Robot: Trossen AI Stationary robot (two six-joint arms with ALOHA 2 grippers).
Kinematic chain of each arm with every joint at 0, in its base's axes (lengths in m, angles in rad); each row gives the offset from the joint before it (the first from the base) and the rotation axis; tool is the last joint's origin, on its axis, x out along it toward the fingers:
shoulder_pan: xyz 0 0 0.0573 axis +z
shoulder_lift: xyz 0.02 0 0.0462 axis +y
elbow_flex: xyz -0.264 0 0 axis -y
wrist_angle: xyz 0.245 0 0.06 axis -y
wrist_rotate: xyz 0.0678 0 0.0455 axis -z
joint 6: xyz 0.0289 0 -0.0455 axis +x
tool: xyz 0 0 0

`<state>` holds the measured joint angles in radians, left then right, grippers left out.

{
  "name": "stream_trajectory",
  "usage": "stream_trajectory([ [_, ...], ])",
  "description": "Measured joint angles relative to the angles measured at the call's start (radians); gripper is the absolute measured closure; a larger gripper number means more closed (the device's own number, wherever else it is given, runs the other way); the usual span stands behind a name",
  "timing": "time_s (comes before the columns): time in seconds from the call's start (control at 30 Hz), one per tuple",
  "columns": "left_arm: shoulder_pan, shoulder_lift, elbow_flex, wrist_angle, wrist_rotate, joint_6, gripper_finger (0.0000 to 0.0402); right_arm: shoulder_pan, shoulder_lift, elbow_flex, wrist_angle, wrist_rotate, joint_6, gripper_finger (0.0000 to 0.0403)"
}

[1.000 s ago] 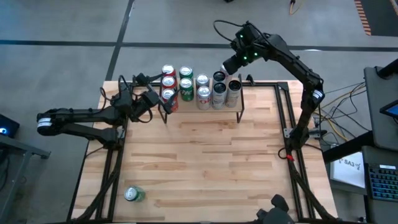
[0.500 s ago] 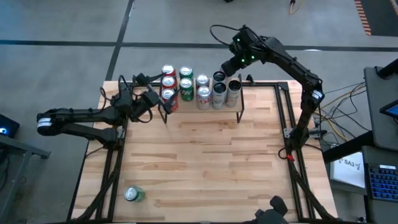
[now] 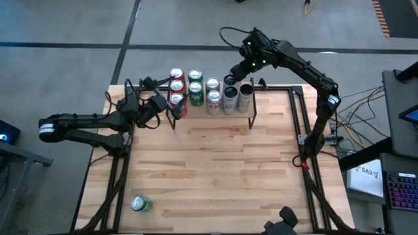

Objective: Place canned beverage on shelf
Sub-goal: Put the silver soda can on the shelf aligned with the other silver soda can

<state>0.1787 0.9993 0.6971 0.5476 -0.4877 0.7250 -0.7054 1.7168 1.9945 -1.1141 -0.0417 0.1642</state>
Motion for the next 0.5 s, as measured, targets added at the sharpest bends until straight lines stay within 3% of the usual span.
stream_trajectory([
  [0.5,0.000,0.000,0.000,-0.012,0.000,0.000,0.0020,0.008,0.000,0.056,-0.002,-0.010,-0.005,0.0394],
])
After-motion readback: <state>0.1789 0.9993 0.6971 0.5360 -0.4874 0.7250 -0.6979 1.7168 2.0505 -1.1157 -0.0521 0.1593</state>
